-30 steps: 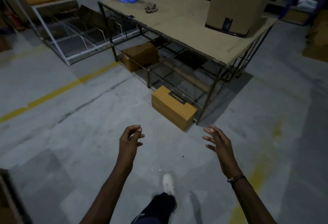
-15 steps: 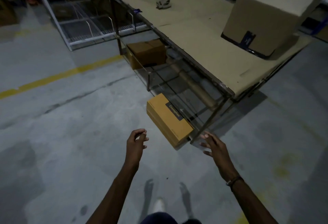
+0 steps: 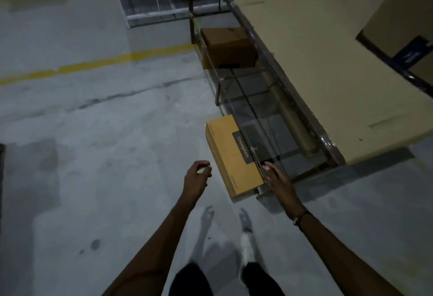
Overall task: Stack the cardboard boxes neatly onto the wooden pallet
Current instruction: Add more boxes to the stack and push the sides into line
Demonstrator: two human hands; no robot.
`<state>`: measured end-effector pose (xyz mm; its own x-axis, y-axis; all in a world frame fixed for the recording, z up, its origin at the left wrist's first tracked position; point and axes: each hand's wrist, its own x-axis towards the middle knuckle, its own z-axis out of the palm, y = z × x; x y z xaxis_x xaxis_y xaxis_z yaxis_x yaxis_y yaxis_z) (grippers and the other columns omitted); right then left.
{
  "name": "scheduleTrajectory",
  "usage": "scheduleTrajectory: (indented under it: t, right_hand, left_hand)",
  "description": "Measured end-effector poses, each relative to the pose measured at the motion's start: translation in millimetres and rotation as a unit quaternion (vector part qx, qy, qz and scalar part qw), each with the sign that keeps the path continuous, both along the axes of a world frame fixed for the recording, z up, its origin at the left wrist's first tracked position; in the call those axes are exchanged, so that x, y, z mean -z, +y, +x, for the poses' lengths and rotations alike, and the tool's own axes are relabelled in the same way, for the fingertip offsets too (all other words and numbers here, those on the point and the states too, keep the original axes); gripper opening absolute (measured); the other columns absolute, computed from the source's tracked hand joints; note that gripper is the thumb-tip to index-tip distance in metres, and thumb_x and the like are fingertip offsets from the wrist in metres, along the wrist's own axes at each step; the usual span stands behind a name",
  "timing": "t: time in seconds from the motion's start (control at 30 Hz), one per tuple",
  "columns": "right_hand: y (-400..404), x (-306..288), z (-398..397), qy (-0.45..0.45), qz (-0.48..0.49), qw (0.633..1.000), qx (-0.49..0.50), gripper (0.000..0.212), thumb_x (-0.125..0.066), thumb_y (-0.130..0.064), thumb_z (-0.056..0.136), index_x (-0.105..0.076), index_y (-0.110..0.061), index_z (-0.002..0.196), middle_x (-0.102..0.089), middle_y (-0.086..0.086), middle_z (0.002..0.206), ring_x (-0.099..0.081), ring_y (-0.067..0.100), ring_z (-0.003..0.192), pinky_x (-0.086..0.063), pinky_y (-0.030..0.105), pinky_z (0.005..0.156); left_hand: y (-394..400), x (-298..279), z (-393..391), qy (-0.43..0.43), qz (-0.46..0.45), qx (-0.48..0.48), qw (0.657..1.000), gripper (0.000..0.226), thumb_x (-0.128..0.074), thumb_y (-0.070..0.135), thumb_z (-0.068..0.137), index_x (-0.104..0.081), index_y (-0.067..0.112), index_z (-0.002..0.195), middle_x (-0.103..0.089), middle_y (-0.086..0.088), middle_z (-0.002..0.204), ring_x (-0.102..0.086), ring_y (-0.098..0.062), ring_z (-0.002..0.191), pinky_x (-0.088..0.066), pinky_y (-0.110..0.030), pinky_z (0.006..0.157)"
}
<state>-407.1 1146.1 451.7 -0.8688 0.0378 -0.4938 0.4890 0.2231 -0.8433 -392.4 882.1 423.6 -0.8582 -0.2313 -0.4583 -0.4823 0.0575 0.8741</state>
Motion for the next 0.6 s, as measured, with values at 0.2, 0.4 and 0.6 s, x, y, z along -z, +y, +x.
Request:
scheduleTrajectory:
  t: [0.2,0.4,0.6]
  right_hand:
    - [23,134,-67,-0.034,0.012,0.998,-0.061,0.043,-0.051,-0.04,0.108,-0.053,-0.027,0.149,-0.054,-0.002,0.151,-0.059,0.016,0.126,-0.049,0.045,0.108]
    - [34,295,-126,-0.037,0.015,0.998,-0.055,0.039,-0.051,-0.04,0.109,-0.054,-0.031,0.146,-0.054,-0.006,0.146,-0.055,0.016,0.134,-0.047,0.022,0.091]
    - [43,433,-181,-0.023,-0.007,0.999,-0.034,0.045,-0.05,-0.036,0.109,-0.048,-0.026,0.153,-0.05,-0.002,0.152,-0.052,0.013,0.13,-0.042,0.035,0.099]
  left_hand:
    - [37,114,-69,-0.029,-0.025,-0.005,0.999,0.026,-0.061,0.035,0.105,-0.066,0.021,0.126,-0.066,0.002,0.132,-0.071,-0.012,0.101,-0.058,-0.039,0.081]
    - [54,278,-137,-0.053,-0.065,0.041,0.996,0.034,-0.059,0.033,0.104,-0.061,0.024,0.137,-0.061,0.003,0.143,-0.067,-0.022,0.113,-0.055,-0.05,0.101]
    - [71,411,-194,-0.042,-0.132,0.124,0.983,0.052,-0.06,0.032,0.105,-0.047,0.021,0.153,-0.064,-0.015,0.141,-0.068,-0.029,0.114,-0.048,-0.03,0.092]
